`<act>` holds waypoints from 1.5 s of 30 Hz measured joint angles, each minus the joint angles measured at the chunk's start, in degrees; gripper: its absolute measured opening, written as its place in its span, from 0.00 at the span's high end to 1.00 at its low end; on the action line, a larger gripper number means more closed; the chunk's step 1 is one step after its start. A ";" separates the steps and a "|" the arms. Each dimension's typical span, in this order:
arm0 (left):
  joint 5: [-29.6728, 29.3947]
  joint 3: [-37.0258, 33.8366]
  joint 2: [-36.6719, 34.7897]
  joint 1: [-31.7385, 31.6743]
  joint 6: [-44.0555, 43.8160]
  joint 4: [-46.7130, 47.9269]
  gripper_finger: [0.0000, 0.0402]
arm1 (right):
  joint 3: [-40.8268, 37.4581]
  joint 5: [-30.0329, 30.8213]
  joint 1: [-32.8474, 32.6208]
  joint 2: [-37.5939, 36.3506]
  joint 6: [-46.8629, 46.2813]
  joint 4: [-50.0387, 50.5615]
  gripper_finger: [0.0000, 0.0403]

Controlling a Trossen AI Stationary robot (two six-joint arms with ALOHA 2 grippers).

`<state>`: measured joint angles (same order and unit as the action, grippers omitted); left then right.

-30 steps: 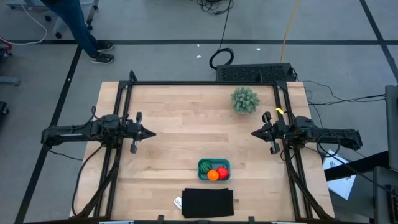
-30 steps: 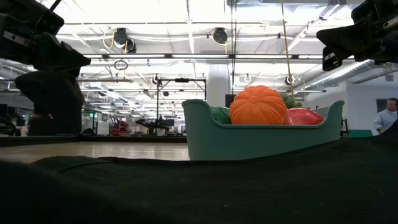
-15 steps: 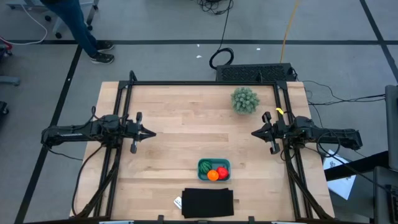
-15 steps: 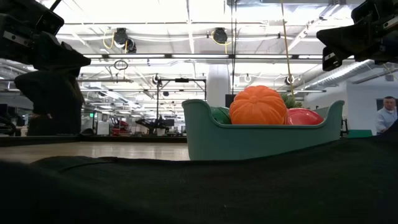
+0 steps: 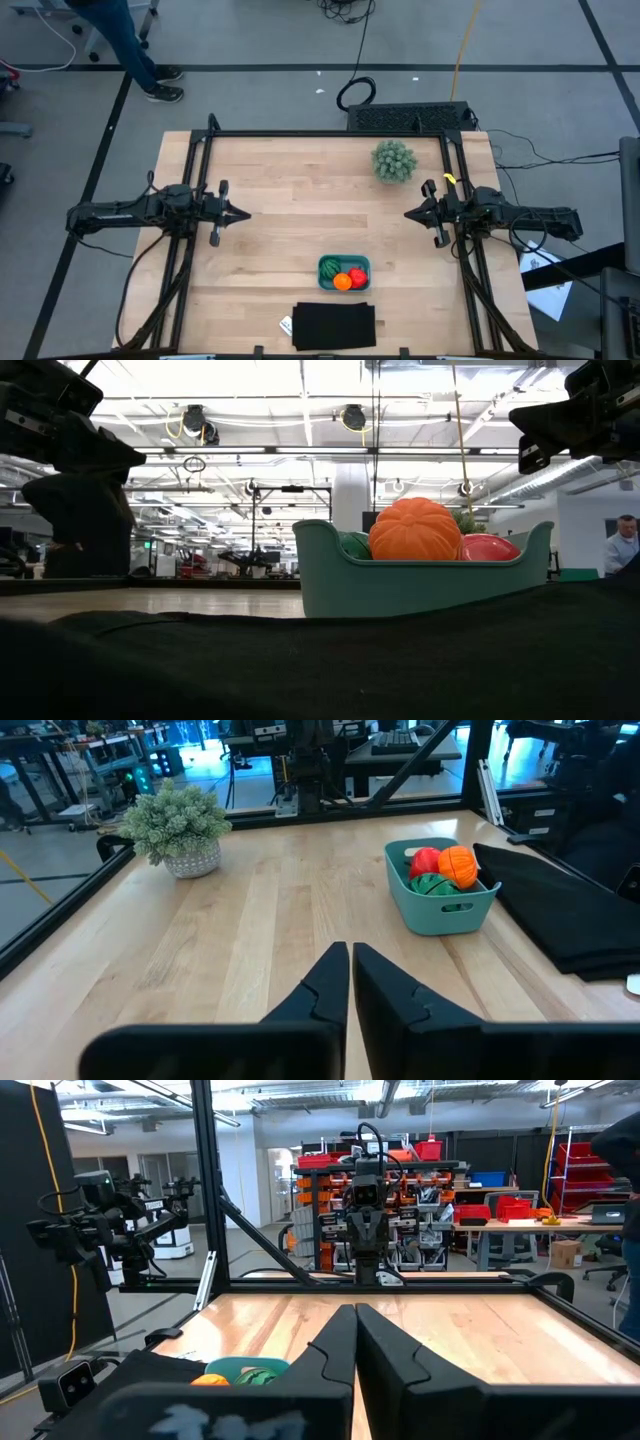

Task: Pick and placing Produce into tupperware
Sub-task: Return to home position

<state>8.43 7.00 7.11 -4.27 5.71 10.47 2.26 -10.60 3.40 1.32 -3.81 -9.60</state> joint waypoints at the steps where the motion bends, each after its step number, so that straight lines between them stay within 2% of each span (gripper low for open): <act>1: 0.00 0.01 0.00 0.01 0.01 0.00 0.94 | 0.00 0.00 0.00 0.00 0.00 0.00 1.00; 6: 0.00 0.01 0.00 0.00 0.01 0.01 0.93 | 0.00 -0.01 0.00 0.00 0.00 0.00 1.00; 16: 0.00 0.01 0.00 0.01 0.01 -0.01 1.00 | 0.00 0.00 0.00 0.00 0.00 0.02 1.00; 28: 0.00 0.01 0.00 0.01 0.01 0.00 0.92 | -0.01 -0.01 0.00 0.00 0.00 0.01 1.00; 45: 0.00 0.01 0.00 0.01 0.01 0.00 0.92 | 0.00 0.00 -0.01 0.00 0.00 0.02 1.00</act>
<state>8.43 7.01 7.11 -4.26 5.72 10.47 2.26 -10.60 3.39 1.32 -3.81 -9.58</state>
